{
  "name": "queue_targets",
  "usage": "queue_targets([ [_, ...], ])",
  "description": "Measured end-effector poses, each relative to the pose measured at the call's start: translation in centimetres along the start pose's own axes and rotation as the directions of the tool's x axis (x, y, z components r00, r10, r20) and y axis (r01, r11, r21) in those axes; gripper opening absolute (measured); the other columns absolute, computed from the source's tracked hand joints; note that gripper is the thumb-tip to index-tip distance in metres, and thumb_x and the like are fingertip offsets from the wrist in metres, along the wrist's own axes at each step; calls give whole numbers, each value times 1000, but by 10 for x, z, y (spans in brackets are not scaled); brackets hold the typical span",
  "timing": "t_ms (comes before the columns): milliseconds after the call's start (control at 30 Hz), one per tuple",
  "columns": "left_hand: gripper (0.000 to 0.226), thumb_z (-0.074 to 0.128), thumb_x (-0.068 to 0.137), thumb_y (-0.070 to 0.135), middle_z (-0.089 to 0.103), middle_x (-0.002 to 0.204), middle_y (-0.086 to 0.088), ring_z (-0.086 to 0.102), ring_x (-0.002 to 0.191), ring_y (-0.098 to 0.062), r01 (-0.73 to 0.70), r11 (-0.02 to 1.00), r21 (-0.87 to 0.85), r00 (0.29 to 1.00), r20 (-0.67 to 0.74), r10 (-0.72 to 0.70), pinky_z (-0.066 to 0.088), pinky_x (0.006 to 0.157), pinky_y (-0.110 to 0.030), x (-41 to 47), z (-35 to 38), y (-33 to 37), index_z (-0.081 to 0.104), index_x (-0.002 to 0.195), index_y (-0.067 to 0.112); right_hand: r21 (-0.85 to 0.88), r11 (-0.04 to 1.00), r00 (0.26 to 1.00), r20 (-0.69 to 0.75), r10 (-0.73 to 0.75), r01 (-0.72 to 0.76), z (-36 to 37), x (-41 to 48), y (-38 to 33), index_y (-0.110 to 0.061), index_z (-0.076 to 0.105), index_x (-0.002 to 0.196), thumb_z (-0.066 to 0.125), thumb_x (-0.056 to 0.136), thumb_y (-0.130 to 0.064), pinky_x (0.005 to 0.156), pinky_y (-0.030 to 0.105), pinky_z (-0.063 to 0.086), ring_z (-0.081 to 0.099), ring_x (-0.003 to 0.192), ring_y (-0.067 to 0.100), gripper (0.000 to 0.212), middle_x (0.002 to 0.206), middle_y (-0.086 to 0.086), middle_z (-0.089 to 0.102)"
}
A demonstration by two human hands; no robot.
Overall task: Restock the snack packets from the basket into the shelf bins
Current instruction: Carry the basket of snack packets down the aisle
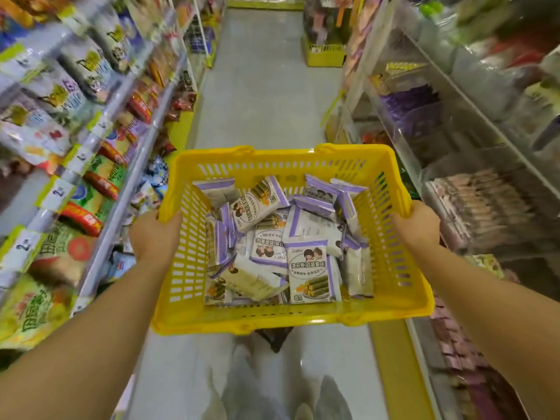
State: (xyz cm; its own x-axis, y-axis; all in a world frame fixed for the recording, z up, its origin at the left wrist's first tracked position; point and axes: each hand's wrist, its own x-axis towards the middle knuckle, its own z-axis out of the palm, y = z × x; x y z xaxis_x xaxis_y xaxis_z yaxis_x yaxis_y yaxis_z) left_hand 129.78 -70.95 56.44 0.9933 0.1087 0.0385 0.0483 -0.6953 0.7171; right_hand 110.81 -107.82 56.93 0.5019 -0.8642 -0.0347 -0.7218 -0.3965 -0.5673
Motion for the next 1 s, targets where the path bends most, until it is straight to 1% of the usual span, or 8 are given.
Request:
queue_targets([
  [200, 32, 63, 88, 25, 41, 54, -8, 33, 48, -22, -51, 998, 25, 998, 40, 50, 23, 46, -33, 104, 39, 37, 54, 68, 1, 42, 997, 998, -7, 62, -61, 35, 61, -42, -1, 59, 107, 60, 88, -22, 78, 41, 45, 59, 101, 41, 28, 107, 23, 63],
  [333, 31, 63, 87, 25, 42, 53, -6, 35, 48, -21, -99, 995, 27, 994, 55, 98, 23, 44, -31, 158, 65, 70, 54, 67, 2, 88, 991, 995, 10, 103, -103, 49, 96, -58, 1, 58, 107, 59, 88, -21, 78, 43, 45, 59, 99, 40, 29, 104, 22, 62],
  [467, 38, 63, 88, 25, 49, 63, -17, 42, 58, -27, -102, 995, 8, 992, 80, 101, 27, 51, -35, 196, 101, 98, 60, 82, -12, 80, 986, 989, 31, 142, -144, 54, 143, -71, -2, 55, 111, 58, 90, -23, 87, 50, 49, 58, 103, 40, 30, 110, 21, 61],
  [533, 36, 63, 88, 24, 52, 65, -21, 46, 59, -29, -87, 996, -6, 992, 87, 87, 32, 51, -37, 209, 123, 112, 58, 74, -9, 73, 987, 990, 32, 139, -141, 57, 174, -72, -2, 56, 109, 59, 90, -24, 86, 51, 49, 58, 102, 40, 29, 108, 22, 61],
  [633, 33, 62, 89, 25, 48, 62, -17, 42, 58, -26, -68, 997, 38, 996, 63, 65, 25, 49, -35, 222, 159, 133, 55, 70, -2, 68, 989, 990, 59, 126, -130, 63, 225, -67, -2, 57, 110, 60, 89, -24, 82, 48, 48, 59, 99, 41, 30, 108, 23, 62],
  [733, 33, 62, 89, 25, 48, 63, -18, 40, 58, -25, -61, 996, 70, 998, 35, 59, 23, 49, -34, 228, 196, 158, 55, 71, -1, 23, 993, 991, 71, 112, -114, 67, 280, -59, 3, 57, 115, 62, 89, -23, 85, 48, 47, 58, 104, 44, 36, 113, 26, 61],
  [867, 42, 63, 88, 23, 36, 51, -7, 35, 52, -26, -39, 993, 116, 999, -25, 42, 19, 47, -34, 231, 234, 188, 40, 57, 10, 2, 996, 990, 105, 92, -93, 71, 346, -56, 5, 59, 115, 62, 88, -20, 87, 47, 46, 57, 107, 45, 37, 115, 28, 61],
  [1000, 47, 65, 87, 24, 30, 50, -5, 26, 48, -22, 3, 988, 153, 998, -60, 6, 17, 45, -32, 242, 264, 209, 32, 56, 12, 16, 994, 985, 138, 102, -105, 78, 391, -52, 3, 59, 116, 61, 89, -19, 86, 45, 46, 57, 106, 44, 35, 115, 27, 61],
])
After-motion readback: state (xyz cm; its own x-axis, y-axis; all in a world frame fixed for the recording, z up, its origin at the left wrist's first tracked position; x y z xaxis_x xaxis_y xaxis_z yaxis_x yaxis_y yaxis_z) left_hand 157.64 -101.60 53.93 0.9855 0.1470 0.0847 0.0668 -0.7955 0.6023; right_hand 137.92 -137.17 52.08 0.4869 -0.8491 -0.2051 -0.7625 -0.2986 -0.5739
